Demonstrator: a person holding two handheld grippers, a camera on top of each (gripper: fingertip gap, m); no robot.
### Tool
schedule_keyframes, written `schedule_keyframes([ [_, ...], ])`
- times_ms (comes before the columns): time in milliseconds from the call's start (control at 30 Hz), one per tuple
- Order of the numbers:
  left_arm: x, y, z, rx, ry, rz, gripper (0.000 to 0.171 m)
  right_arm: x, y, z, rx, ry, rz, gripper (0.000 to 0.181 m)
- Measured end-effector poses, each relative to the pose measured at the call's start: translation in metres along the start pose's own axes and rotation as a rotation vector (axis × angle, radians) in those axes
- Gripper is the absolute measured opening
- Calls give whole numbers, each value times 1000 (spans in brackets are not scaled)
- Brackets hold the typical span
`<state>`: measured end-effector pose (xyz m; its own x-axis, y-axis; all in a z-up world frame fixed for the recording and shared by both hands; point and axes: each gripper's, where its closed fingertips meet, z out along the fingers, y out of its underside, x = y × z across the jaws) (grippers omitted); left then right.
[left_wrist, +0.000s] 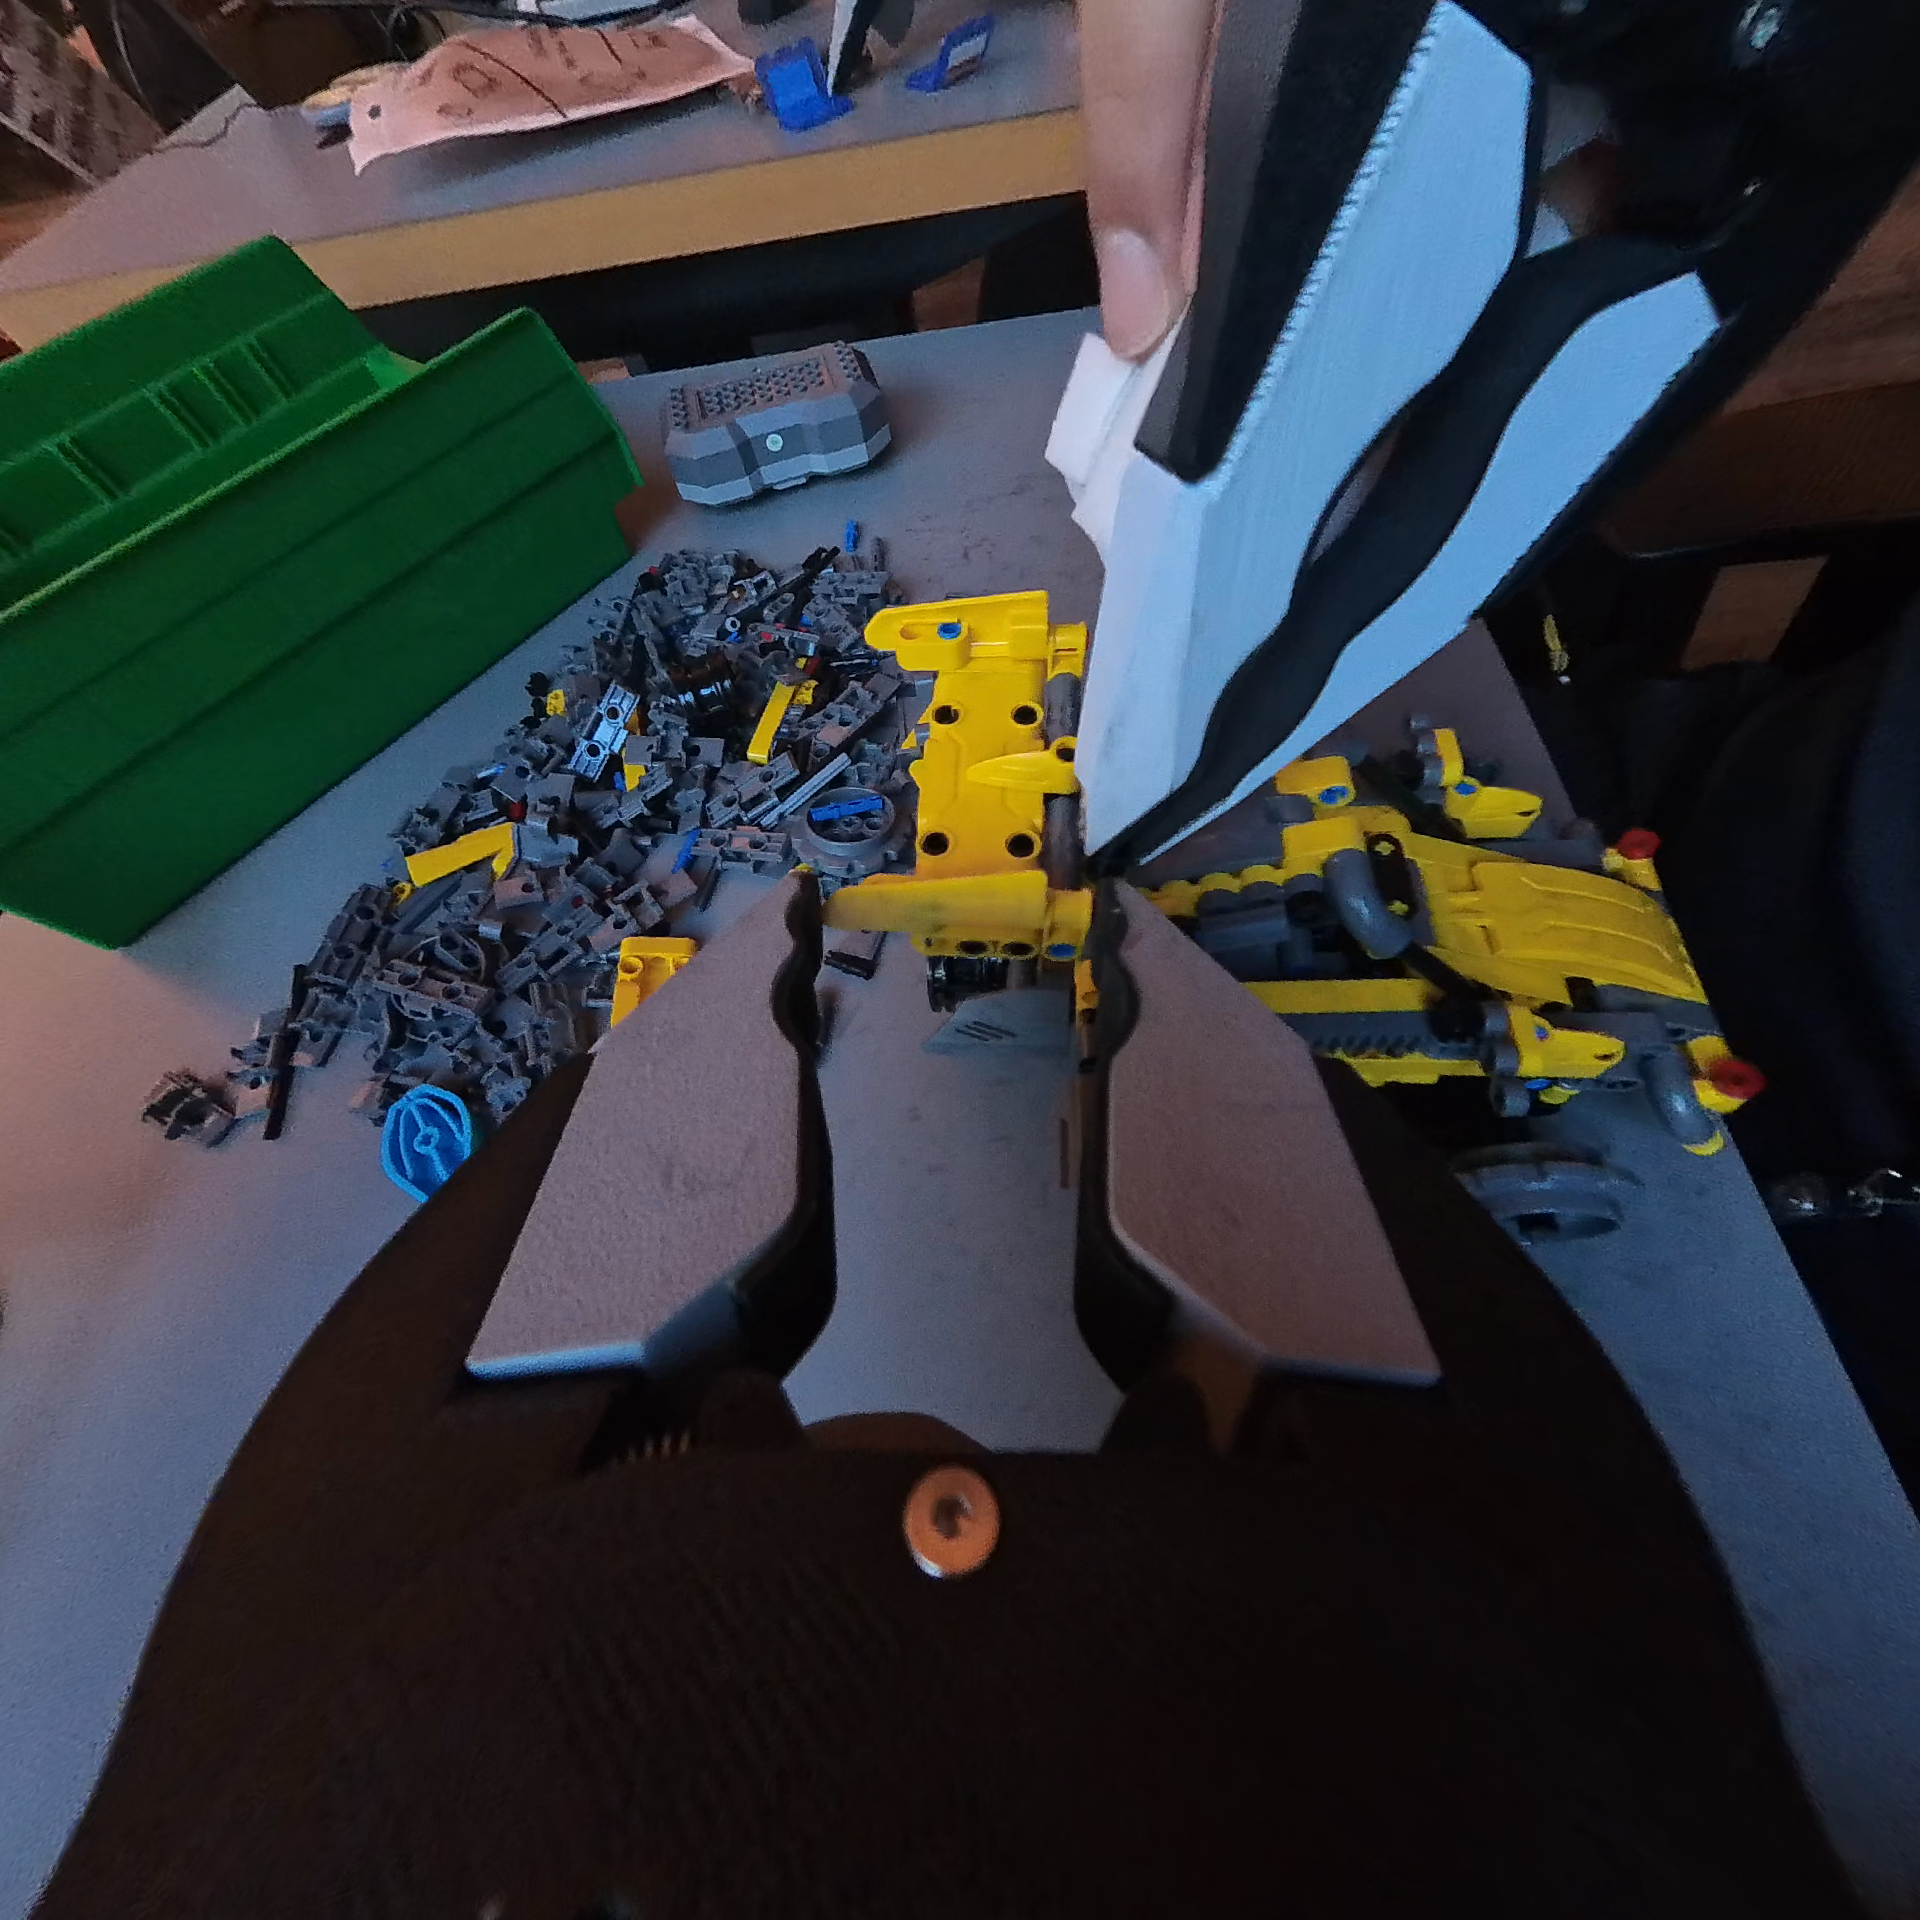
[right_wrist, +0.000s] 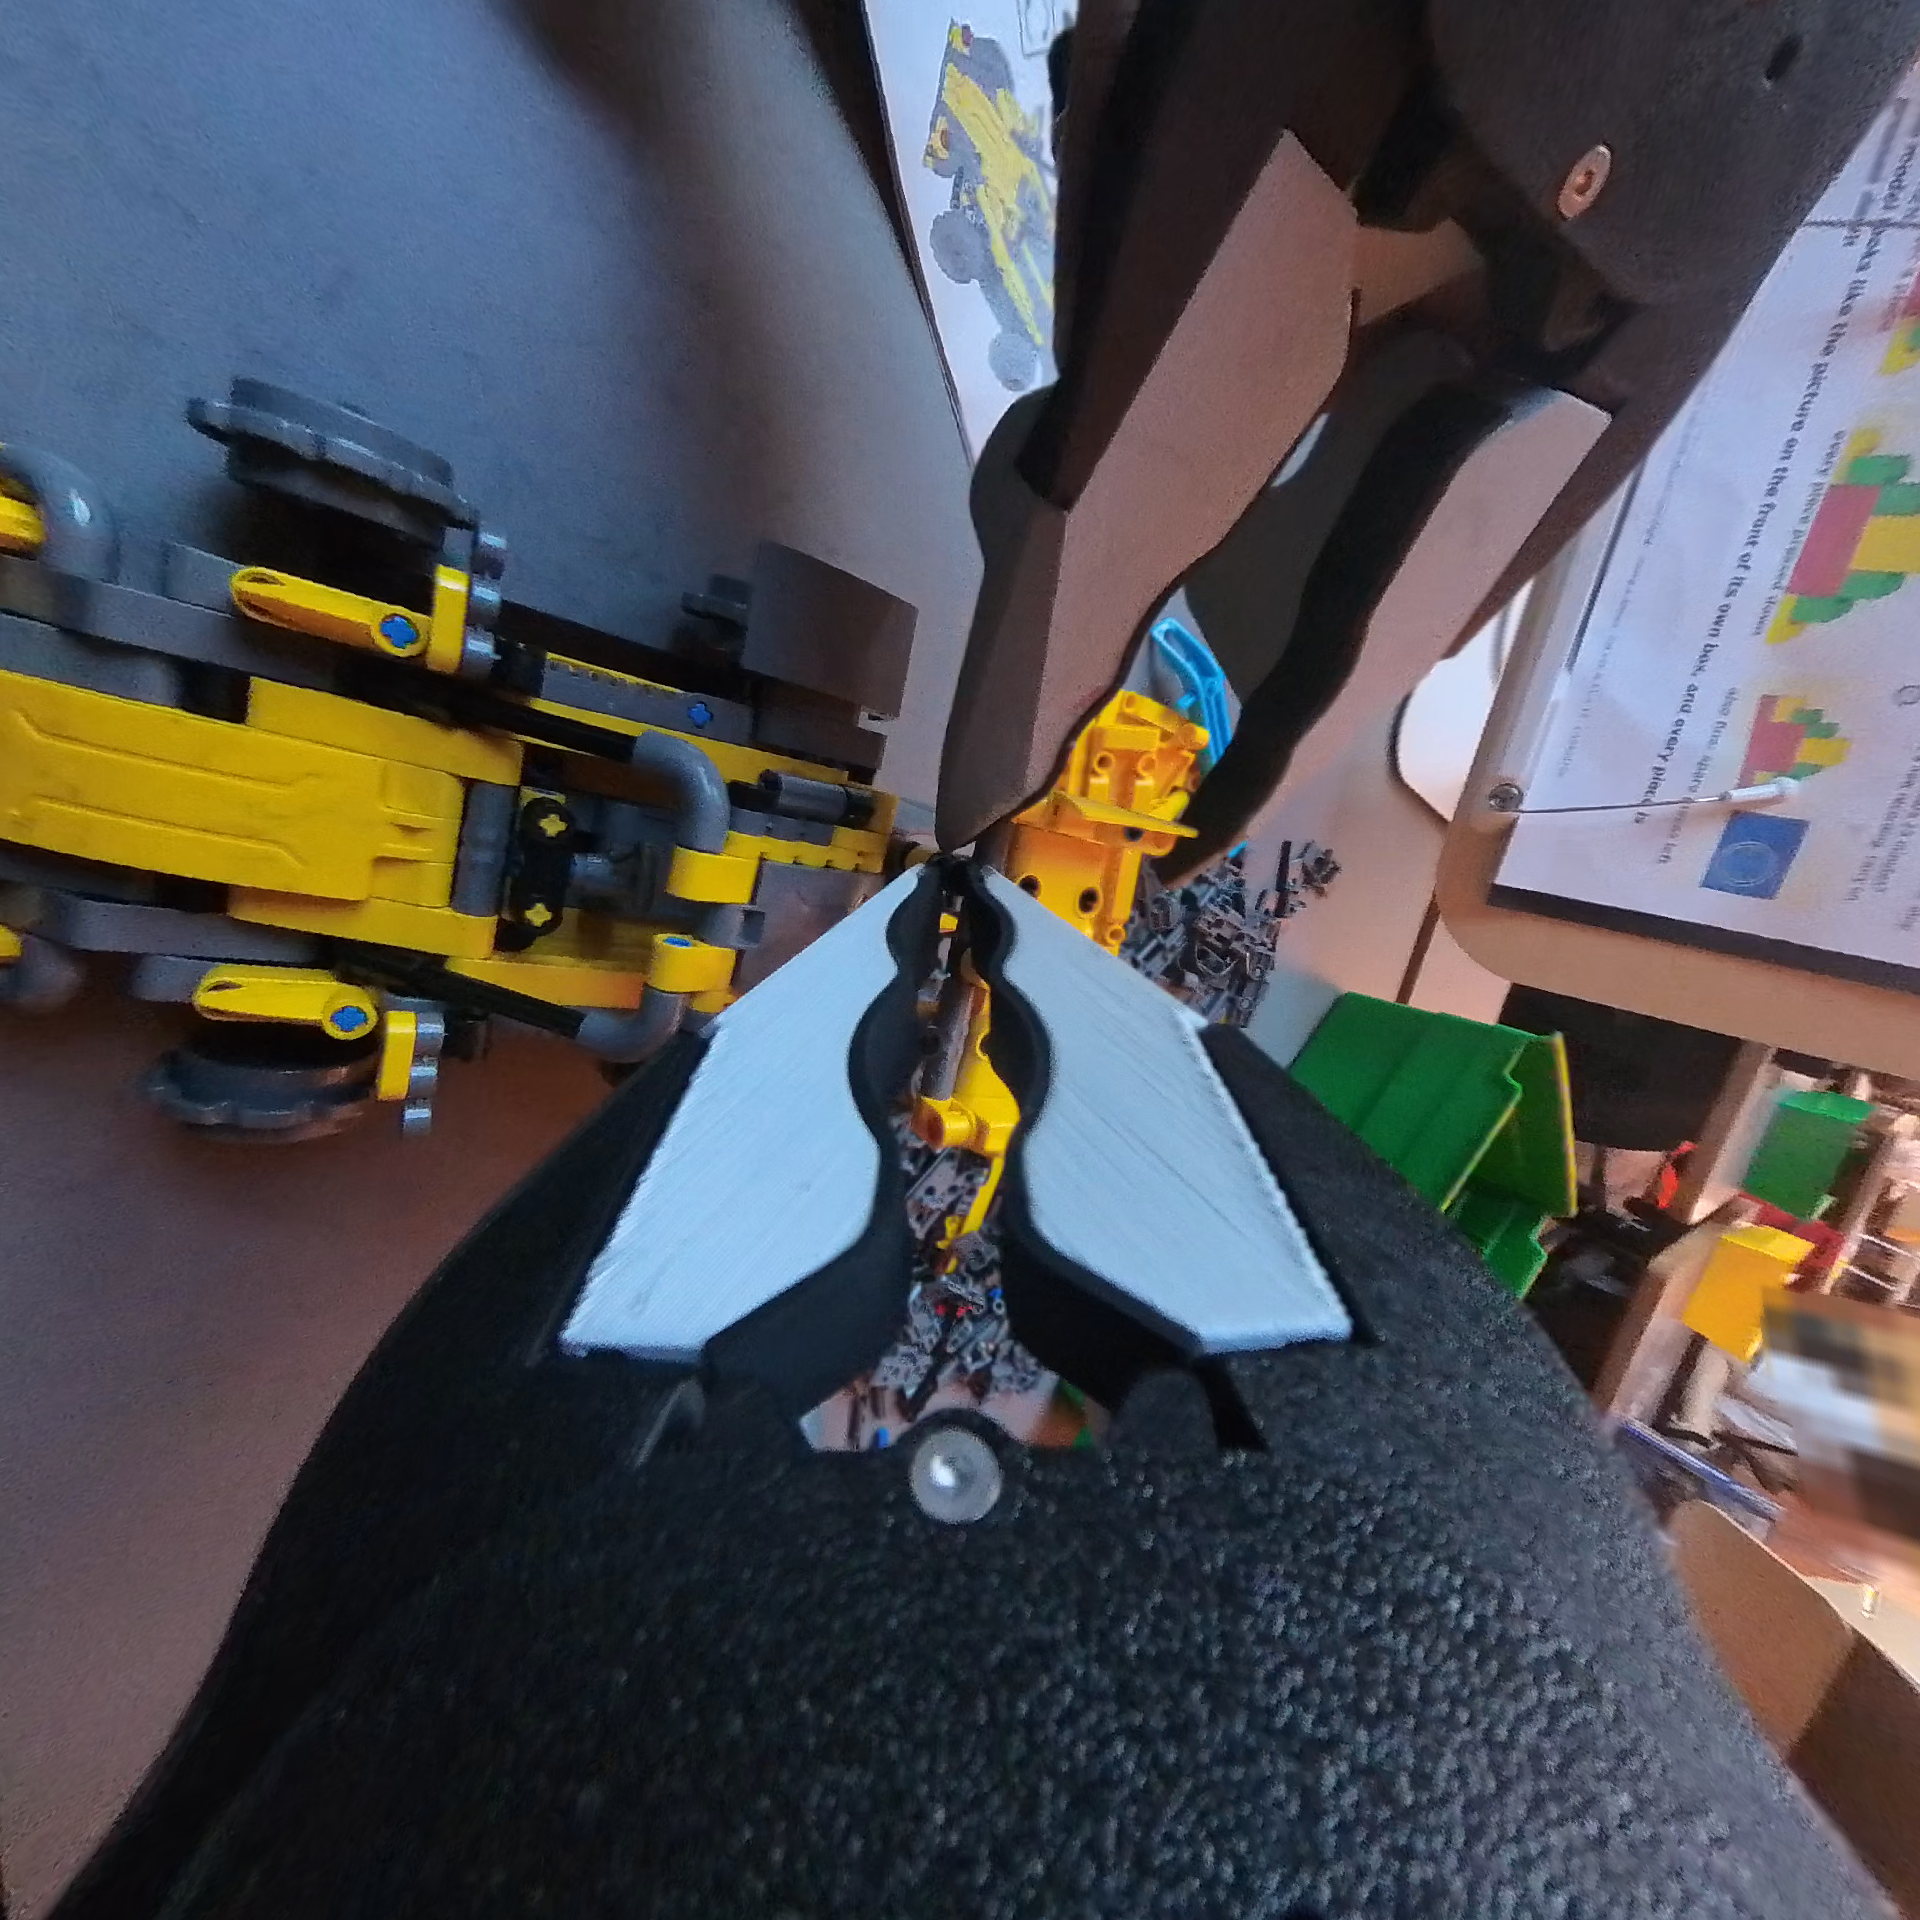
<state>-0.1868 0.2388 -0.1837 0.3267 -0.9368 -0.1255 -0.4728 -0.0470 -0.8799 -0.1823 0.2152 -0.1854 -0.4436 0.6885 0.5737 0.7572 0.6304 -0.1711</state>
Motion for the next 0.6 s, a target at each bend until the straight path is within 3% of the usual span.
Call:
schedule_keyframes([
  [300,1,-1,-1,-49,-65,79,49,-2,0,-1,45,147,-38,4],
  [600,-7,4,2,-74,-76,-13,49,3,5,4,169,74,228,4],
])
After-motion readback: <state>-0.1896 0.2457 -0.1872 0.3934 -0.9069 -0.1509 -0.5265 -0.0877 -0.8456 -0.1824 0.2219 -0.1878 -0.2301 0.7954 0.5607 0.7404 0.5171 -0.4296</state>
